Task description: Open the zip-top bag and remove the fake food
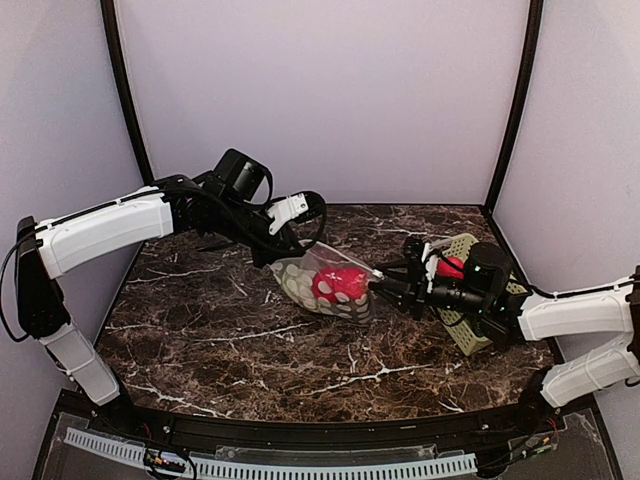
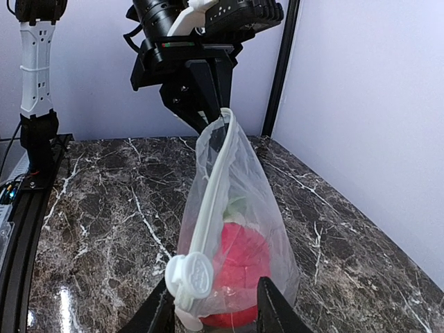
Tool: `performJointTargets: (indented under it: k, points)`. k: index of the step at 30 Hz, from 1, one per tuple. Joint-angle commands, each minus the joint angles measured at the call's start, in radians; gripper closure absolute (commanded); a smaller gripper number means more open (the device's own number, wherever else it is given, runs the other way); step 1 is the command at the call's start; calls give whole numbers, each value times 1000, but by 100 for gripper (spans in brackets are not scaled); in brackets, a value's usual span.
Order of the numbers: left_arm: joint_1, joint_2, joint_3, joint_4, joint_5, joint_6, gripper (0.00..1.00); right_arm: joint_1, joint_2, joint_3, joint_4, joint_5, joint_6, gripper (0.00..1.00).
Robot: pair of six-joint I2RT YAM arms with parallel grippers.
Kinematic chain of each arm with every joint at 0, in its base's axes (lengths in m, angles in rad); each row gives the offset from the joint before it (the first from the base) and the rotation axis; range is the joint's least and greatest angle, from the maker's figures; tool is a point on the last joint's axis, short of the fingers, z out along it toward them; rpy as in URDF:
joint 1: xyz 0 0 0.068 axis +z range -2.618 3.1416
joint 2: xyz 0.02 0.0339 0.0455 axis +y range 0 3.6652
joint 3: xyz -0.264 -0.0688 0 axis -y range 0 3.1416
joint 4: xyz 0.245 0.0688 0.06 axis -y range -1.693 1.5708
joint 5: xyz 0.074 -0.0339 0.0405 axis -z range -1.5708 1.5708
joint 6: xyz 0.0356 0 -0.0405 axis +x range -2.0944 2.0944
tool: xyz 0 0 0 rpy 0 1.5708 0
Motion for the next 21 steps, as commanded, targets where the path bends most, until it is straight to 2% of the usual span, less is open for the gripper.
performJointTargets:
  k: [1,8,16,18,21]
  points:
    - [7,-10,20,-12,39,-17,99,6,26,35,56,-8,-9,65]
    - [15,-11,14,-5,50,-23,99,6,41,42,47,-7,-1,86]
    - [23,-21,-1,11,47,-27,99,6,6,50,9,-14,4,99]
    - [24,-21,-2,11,44,-28,92,6,-11,54,-8,-22,7,100]
    - [24,-47,-11,32,54,-26,58,6,-35,74,-59,-43,3,100]
